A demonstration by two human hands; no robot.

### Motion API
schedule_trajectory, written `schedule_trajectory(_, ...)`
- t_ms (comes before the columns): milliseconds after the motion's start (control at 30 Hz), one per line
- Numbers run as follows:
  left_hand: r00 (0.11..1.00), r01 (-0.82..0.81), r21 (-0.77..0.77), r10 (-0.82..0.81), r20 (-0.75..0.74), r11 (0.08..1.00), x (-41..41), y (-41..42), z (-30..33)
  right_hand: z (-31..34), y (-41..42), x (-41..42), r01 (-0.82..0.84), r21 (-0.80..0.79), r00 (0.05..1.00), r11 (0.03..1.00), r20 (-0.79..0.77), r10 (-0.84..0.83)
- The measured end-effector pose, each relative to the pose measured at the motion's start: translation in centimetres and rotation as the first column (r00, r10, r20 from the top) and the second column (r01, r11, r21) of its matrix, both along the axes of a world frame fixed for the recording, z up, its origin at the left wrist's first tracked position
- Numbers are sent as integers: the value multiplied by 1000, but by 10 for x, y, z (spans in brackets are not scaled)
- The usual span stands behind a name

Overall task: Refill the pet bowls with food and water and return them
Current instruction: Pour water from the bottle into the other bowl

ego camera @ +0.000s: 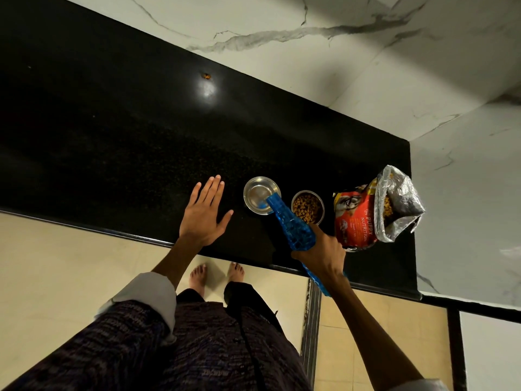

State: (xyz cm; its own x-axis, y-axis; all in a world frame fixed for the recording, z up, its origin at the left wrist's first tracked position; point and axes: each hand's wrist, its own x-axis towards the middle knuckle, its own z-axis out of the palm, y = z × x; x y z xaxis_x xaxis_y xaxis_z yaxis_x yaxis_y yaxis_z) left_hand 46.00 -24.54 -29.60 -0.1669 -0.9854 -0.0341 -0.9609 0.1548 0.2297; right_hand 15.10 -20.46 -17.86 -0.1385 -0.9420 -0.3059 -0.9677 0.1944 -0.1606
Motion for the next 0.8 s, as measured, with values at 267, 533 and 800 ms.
schedule_trajectory(267, 1000, -3, -3, 3, -6, 1000, 0, 0, 0, 1, -1, -1, 1, -1, 1000, 1000, -9, -1)
schedule_trajectory(533, 1000, -7, -12, 6, -17, 1000, 0, 0, 0, 1, 0, -2, -2, 1, 1000, 1000, -15, 2)
schedule_trajectory(800, 1000, -6, -12, 6, -14, 1000, 0, 0, 0, 0, 1, -3, 2, -2, 1000, 1000, -11, -2)
